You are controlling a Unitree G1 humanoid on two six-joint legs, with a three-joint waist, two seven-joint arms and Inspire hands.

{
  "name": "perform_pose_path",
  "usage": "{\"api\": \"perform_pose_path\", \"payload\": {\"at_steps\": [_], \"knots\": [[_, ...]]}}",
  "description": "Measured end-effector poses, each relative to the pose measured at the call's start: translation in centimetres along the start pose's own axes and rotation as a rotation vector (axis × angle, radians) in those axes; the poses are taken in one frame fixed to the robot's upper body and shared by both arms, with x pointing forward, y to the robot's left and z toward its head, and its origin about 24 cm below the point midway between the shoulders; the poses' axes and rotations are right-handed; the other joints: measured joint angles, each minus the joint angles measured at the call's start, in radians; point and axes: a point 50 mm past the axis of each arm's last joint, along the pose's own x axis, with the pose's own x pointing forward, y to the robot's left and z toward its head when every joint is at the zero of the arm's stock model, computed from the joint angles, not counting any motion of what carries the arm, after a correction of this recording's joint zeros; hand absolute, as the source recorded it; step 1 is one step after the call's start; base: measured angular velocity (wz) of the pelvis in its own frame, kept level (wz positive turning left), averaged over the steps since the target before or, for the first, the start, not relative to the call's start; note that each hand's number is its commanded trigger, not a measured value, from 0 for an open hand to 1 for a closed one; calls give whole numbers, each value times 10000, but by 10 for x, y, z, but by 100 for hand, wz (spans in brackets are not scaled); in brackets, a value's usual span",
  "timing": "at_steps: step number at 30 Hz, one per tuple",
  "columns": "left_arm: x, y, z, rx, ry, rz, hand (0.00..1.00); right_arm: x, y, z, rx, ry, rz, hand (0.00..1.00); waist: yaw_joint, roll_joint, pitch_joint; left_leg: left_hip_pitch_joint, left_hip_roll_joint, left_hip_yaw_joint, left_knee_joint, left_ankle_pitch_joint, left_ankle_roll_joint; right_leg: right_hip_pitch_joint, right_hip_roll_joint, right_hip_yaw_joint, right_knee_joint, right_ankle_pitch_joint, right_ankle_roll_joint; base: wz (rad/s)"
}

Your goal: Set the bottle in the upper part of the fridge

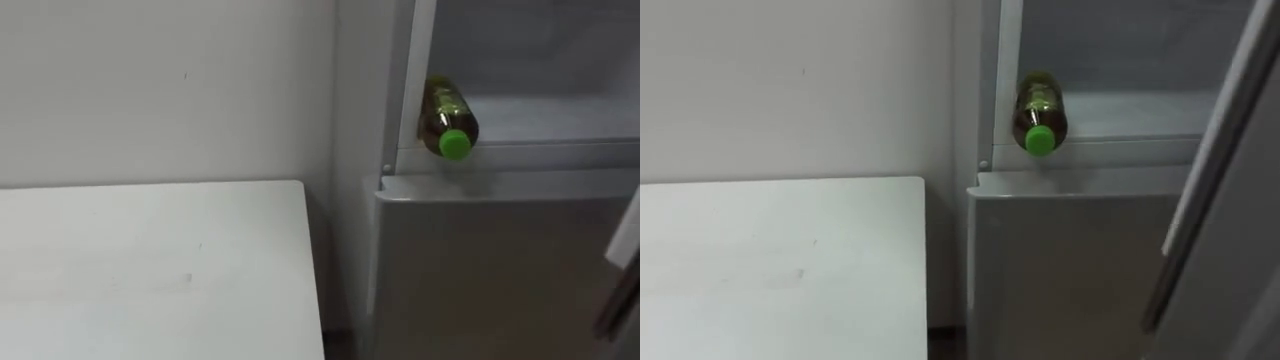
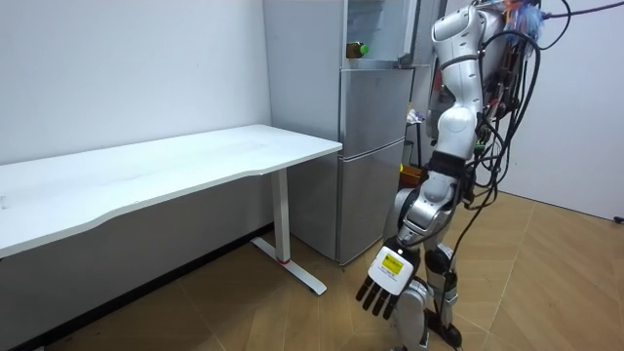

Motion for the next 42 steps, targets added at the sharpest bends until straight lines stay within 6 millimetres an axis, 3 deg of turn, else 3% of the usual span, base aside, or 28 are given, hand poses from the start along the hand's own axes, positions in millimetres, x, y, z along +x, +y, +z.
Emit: {"api": "perform_pose_path", "payload": {"at_steps": [24,33,42], "knots": [[0,-1,0,253,-11,-118,0,-13,24,5,516,-56,1660,0,84,110,27,4,1,-14,-60,0,-1,19,5,-52,-3,27,3,0],[2,-7,6,271,-145,-260,0,-28,42,8,1122,248,2698,0,663,161,12,-47,-6,-99,-52,0,-1,7,7,-85,-24,29,-1,2],[4,-13,10,499,-153,-569,0,-44,64,23,1993,60,4062,0,888,250,-7,-10,-7,-278,-48,3,-5,176,4,-268,-54,32,0,5]]}}
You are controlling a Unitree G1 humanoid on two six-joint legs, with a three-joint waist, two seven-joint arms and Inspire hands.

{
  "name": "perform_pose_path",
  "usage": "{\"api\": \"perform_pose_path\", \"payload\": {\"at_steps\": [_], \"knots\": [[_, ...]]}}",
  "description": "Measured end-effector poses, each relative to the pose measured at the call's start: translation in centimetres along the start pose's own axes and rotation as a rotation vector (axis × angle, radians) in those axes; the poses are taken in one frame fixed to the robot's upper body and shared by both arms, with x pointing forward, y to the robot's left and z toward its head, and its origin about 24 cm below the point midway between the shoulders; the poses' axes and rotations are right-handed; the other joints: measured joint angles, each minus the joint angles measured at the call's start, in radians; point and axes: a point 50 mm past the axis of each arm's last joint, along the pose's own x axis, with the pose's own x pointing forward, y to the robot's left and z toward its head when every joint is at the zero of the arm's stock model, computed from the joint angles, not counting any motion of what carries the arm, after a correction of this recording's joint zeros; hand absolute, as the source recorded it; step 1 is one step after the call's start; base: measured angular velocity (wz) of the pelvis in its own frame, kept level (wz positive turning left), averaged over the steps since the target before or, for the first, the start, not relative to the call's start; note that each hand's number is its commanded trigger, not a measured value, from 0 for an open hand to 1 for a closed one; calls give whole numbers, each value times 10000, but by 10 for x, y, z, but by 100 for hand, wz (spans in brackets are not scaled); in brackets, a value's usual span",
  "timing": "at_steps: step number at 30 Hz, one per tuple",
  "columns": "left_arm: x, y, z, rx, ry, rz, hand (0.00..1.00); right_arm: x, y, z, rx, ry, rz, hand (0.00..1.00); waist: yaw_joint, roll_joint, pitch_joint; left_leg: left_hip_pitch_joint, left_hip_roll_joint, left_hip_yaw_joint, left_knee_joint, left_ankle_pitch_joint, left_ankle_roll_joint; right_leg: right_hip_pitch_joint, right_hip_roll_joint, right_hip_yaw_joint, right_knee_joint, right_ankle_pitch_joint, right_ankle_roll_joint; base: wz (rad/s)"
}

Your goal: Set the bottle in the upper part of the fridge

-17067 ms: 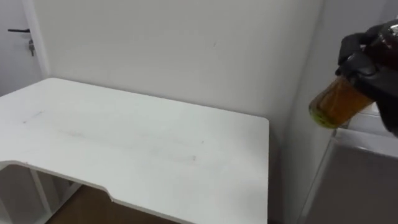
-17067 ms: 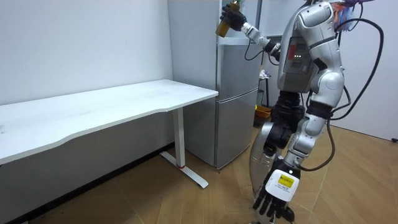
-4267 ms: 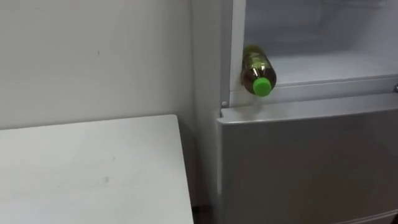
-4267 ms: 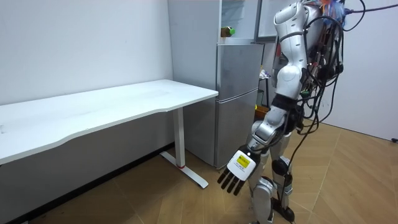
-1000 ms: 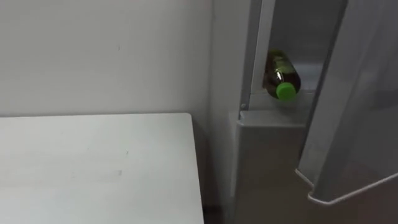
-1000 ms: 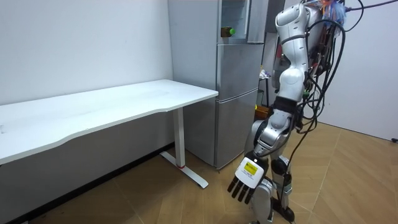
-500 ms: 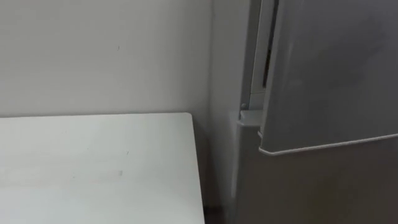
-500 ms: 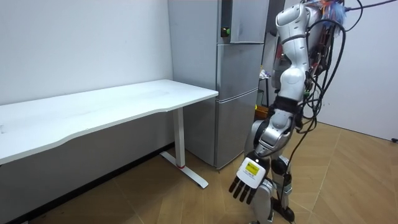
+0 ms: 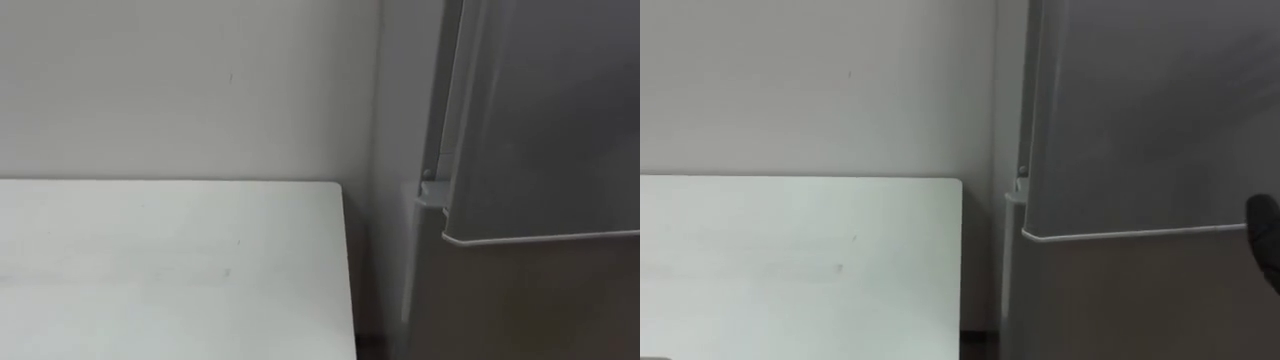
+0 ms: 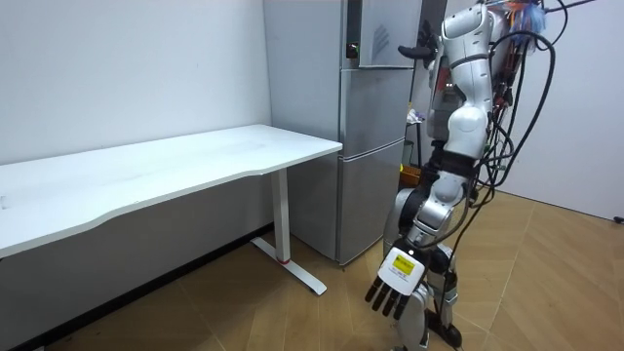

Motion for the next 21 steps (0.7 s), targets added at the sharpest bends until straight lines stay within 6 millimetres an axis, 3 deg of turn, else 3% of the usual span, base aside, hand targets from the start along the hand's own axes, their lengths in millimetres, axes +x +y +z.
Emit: {"api": "perform_pose_path", "payload": {"at_steps": [4,11,15,17,18,21], "knots": [[2,-3,3,148,110,-118,0,-3,12,0,292,73,723,0,47,-55,5,1,-2,-116,4,0,0,117,-2,-143,-113,15,-7,9],[4,-7,8,503,125,-326,0,-1,32,-2,567,-115,1421,0,196,-161,101,-32,-12,-304,15,1,-3,234,-3,-335,-198,15,-7,8],[4,-9,7,662,204,-397,0,2,35,-9,481,19,1410,0,183,-295,95,-49,-22,-427,56,2,-3,351,-2,-467,-301,23,-4,9],[4,-9,8,721,262,-414,0,3,37,-12,443,108,1437,0,198,-254,68,-51,-20,-466,63,3,-6,367,4,-498,-305,22,-4,5],[4,-9,8,764,261,-434,0,3,38,-12,441,125,1467,0,199,-362,64,-52,-19,-473,63,4,-8,366,6,-500,-306,22,-4,0],[5,-10,11,934,223,-476,0,5,40,-15,345,252,1584,0,202,-353,66,-69,-20,-494,71,5,-9,367,8,-510,-313,23,-5,0]]}}
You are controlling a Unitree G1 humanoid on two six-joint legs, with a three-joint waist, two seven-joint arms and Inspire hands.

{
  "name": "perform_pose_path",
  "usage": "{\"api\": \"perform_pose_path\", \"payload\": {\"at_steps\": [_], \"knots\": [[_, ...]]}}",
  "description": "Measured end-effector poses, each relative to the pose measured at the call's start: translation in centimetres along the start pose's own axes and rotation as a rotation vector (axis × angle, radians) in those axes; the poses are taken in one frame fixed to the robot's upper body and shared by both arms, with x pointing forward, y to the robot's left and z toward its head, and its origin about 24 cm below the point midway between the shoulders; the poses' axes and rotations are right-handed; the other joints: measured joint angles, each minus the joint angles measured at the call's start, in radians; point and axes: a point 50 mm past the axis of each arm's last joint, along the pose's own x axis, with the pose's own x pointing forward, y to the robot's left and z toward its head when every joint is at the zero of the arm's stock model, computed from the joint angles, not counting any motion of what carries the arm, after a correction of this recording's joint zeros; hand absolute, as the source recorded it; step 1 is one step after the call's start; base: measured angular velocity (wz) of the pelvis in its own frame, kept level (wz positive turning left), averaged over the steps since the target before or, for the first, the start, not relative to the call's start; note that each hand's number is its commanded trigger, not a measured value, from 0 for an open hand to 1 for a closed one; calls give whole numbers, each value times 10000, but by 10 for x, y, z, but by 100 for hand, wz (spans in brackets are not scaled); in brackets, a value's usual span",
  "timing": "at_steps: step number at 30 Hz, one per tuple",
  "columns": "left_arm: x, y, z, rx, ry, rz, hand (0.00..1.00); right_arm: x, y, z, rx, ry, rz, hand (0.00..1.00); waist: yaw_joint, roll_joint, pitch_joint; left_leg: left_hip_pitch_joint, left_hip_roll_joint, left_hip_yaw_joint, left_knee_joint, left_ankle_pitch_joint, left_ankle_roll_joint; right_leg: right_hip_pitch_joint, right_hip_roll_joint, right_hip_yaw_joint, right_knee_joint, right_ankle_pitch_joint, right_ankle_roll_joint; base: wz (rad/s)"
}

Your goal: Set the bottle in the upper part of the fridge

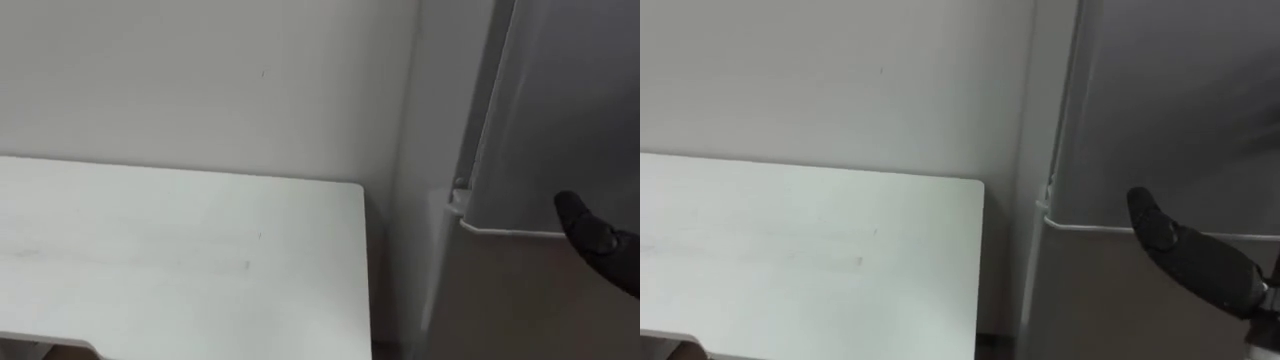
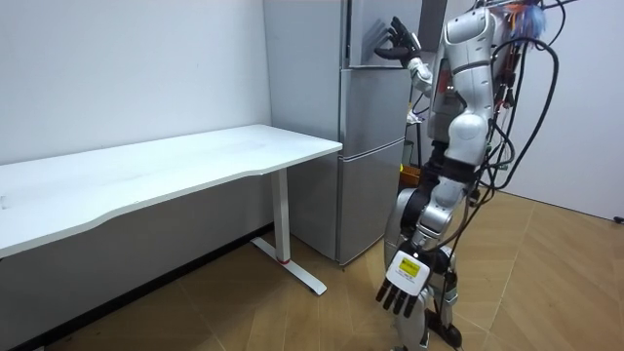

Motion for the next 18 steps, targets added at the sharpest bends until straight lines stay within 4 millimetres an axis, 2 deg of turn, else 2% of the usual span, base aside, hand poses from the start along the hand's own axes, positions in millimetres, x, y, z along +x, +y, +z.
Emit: {"api": "perform_pose_path", "payload": {"at_steps": [7,18], "knots": [[1,7,7,328,-209,48,0,8,4,-10,-766,-132,227,0,-7,20,-16,-139,14,-67,133,-1,0,-61,1,-36,49,16,-22,1],[1,7,14,423,-340,-270,0,20,5,-34,-2144,169,768,0,101,109,1,-133,30,-246,250,0,3,107,-8,-251,28,122,-52,4]]}}
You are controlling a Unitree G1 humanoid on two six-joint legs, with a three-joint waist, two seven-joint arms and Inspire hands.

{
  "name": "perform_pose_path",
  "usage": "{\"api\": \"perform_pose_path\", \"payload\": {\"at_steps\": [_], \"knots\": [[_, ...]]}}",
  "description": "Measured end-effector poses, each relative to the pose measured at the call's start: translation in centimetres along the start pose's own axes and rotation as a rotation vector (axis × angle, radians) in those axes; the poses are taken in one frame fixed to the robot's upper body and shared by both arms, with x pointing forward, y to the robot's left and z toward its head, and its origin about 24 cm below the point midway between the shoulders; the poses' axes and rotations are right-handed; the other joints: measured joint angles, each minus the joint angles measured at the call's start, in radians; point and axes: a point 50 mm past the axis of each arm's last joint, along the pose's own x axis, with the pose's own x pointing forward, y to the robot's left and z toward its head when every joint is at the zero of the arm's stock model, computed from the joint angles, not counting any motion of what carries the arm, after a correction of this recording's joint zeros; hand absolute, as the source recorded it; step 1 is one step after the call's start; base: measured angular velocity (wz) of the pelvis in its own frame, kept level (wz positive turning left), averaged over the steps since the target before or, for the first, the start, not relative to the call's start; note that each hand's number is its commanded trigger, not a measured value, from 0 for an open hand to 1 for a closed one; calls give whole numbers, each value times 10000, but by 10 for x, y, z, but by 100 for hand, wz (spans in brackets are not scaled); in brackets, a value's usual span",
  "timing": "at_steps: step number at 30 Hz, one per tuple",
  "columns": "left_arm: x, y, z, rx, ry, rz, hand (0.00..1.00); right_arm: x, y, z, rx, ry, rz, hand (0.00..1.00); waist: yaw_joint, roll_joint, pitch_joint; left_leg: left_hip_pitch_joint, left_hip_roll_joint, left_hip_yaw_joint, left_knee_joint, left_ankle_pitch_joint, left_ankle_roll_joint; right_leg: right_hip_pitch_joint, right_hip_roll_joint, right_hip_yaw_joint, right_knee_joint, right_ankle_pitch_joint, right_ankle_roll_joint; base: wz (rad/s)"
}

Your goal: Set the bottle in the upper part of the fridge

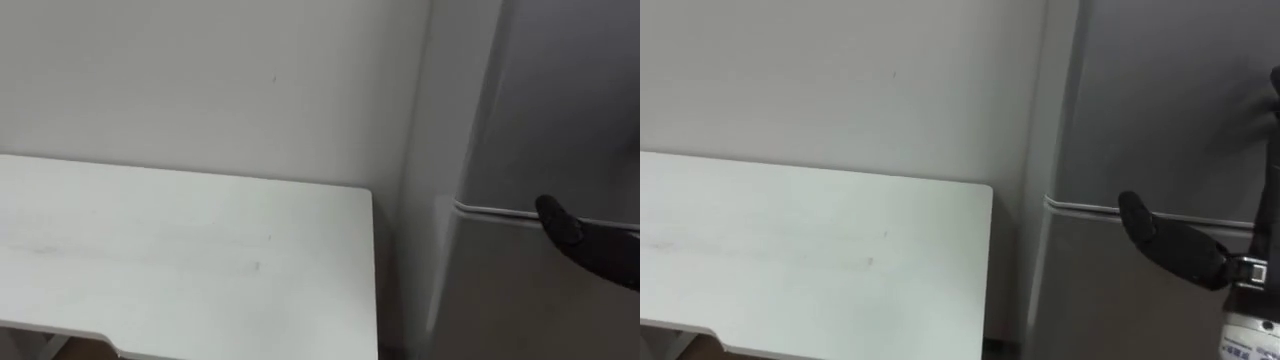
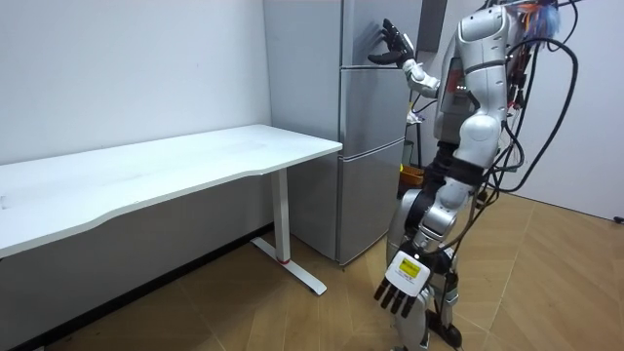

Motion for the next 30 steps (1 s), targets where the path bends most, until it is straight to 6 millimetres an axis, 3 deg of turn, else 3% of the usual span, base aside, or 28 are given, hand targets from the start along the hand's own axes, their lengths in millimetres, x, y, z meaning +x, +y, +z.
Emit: {"api": "perform_pose_path", "payload": {"at_steps": [7,13,21,25,30], "knots": [[0,1,4,137,-173,-44,0,2,3,-7,-176,92,149,0,-33,-10,7,21,-1,11,-21,2,3,55,-1,21,-22,18,5,0],[-2,2,-5,139,118,-18,0,0,3,-12,-538,102,273,0,-60,-21,8,229,-24,-7,-94,7,2,288,1,-23,-111,23,21,1],[-1,3,3,178,-107,113,0,1,6,-21,-521,320,-70,0,-13,-64,10,174,-28,-84,-3,5,6,347,7,-43,-223,89,45,2],[-2,3,4,151,-199,185,0,2,4,-19,106,461,-356,0,49,-28,-11,172,-29,-86,7,11,17,362,8,-41,-202,103,47,0],[-4,4,-4,82,-43,274,0,5,-4,-13,1310,590,-950,0,-176,74,-71,0,-49,-328,186,15,23,356,10,-282,-230,129,51,13]]}}
